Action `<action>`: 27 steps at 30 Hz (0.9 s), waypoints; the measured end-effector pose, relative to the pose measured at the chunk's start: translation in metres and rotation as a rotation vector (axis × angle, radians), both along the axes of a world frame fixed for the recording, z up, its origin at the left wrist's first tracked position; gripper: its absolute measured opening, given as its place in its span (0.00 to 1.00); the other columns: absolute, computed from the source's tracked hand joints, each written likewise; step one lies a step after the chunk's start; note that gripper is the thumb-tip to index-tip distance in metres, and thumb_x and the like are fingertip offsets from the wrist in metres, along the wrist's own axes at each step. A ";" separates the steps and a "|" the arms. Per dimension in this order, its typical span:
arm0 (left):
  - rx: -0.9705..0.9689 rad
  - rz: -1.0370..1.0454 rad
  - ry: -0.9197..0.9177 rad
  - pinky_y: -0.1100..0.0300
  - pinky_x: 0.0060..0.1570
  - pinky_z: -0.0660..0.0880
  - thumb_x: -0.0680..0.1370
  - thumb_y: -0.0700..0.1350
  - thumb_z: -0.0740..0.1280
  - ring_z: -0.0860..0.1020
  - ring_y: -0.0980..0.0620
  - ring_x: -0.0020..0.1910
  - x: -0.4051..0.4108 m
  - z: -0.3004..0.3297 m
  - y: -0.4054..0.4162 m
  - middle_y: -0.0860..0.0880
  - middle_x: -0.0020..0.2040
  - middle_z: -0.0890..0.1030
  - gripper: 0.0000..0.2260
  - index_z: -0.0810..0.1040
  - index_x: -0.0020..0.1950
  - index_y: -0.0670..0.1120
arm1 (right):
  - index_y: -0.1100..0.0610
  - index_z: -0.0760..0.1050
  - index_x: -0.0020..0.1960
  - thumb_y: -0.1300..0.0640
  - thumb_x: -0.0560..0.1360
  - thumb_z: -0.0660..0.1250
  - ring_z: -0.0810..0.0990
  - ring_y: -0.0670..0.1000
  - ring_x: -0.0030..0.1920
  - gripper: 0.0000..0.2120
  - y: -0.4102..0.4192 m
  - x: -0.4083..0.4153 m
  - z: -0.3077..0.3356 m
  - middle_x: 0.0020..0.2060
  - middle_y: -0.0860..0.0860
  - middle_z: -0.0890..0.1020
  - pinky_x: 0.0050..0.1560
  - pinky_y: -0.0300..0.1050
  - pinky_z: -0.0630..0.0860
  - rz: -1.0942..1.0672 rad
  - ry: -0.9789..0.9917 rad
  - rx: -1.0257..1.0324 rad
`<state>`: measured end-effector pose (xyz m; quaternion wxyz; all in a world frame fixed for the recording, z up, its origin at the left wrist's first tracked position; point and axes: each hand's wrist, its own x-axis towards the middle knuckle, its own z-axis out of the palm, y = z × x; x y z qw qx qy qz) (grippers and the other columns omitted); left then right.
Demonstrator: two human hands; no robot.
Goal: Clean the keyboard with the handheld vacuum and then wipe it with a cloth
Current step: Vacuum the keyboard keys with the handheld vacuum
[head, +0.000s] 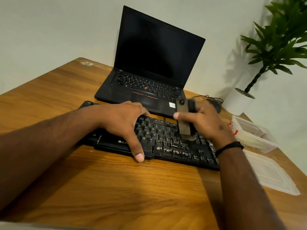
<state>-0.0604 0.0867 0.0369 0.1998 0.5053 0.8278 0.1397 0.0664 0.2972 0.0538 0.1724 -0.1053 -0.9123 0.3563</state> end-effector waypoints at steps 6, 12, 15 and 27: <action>0.004 -0.003 0.002 0.55 0.68 0.67 0.51 0.68 0.79 0.63 0.56 0.68 -0.002 -0.002 0.001 0.59 0.69 0.65 0.58 0.61 0.77 0.55 | 0.54 0.79 0.40 0.53 0.73 0.75 0.84 0.50 0.38 0.07 -0.003 -0.001 -0.001 0.37 0.50 0.84 0.39 0.46 0.80 0.006 0.065 0.005; 0.017 -0.011 0.007 0.55 0.68 0.67 0.51 0.68 0.80 0.63 0.56 0.68 -0.003 -0.003 0.001 0.60 0.68 0.65 0.57 0.62 0.76 0.56 | 0.64 0.79 0.40 0.57 0.71 0.76 0.84 0.57 0.39 0.11 -0.003 -0.002 0.001 0.36 0.57 0.84 0.41 0.53 0.79 0.091 -0.058 -0.040; 0.020 -0.006 0.008 0.55 0.68 0.66 0.52 0.67 0.80 0.62 0.56 0.69 -0.004 -0.003 0.001 0.59 0.69 0.65 0.57 0.62 0.77 0.55 | 0.54 0.78 0.38 0.57 0.71 0.76 0.83 0.48 0.36 0.07 0.000 0.000 0.001 0.33 0.47 0.83 0.38 0.46 0.81 0.036 0.050 -0.073; 0.032 -0.009 0.012 0.52 0.70 0.67 0.53 0.66 0.81 0.63 0.56 0.68 -0.003 -0.002 0.001 0.59 0.68 0.65 0.56 0.63 0.76 0.55 | 0.66 0.78 0.38 0.52 0.66 0.77 0.79 0.55 0.30 0.17 0.000 0.007 0.007 0.33 0.61 0.81 0.33 0.45 0.74 0.194 -0.147 -0.141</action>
